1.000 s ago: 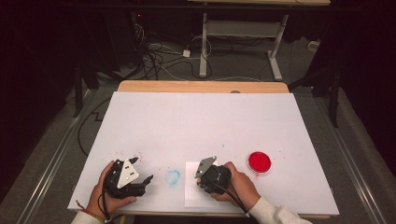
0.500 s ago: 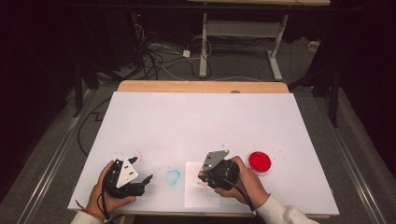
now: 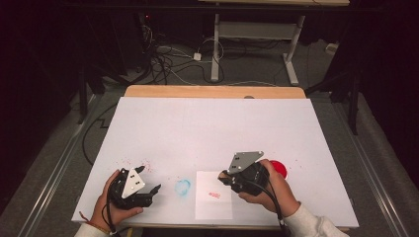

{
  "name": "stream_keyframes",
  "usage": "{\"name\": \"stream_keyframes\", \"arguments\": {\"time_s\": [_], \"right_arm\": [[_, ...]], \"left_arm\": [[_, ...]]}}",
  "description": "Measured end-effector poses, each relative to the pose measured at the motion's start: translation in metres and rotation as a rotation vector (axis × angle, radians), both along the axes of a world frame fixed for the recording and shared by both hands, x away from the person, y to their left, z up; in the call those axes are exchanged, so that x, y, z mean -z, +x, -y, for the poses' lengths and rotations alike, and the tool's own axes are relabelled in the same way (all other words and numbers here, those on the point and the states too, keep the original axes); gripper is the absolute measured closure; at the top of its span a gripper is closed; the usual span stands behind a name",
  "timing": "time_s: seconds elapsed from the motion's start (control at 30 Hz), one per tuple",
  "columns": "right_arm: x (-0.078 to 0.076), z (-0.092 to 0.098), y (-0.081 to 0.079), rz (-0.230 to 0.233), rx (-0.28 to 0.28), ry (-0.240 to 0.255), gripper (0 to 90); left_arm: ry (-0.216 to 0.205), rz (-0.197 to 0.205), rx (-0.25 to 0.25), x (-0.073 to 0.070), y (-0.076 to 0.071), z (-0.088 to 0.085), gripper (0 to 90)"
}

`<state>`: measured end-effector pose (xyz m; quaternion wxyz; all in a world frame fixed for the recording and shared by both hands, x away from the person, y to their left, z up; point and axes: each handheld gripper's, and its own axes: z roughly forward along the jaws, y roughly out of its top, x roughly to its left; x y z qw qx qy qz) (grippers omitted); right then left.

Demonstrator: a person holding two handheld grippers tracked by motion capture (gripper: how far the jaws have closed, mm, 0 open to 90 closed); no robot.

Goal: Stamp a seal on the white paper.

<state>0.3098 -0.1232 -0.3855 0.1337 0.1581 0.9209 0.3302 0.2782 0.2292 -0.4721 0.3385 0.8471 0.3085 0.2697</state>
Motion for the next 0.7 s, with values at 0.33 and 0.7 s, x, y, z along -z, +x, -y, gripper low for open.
{"name": "stream_keyframes", "arguments": {"time_s": [0.33, 0.7], "right_arm": [[-0.006, 0.01, 0.001, 0.01, 0.016, 0.009, 76.2], [-0.012, 0.017, 0.0, 0.025, 0.036, 0.012, 76.2]], "left_arm": [[0.003, 0.01, 0.006, 0.0, 0.001, 0.001, 20.6], [0.002, -0.002, 0.01, 0.0, 0.003, 0.002, 20.6]]}}
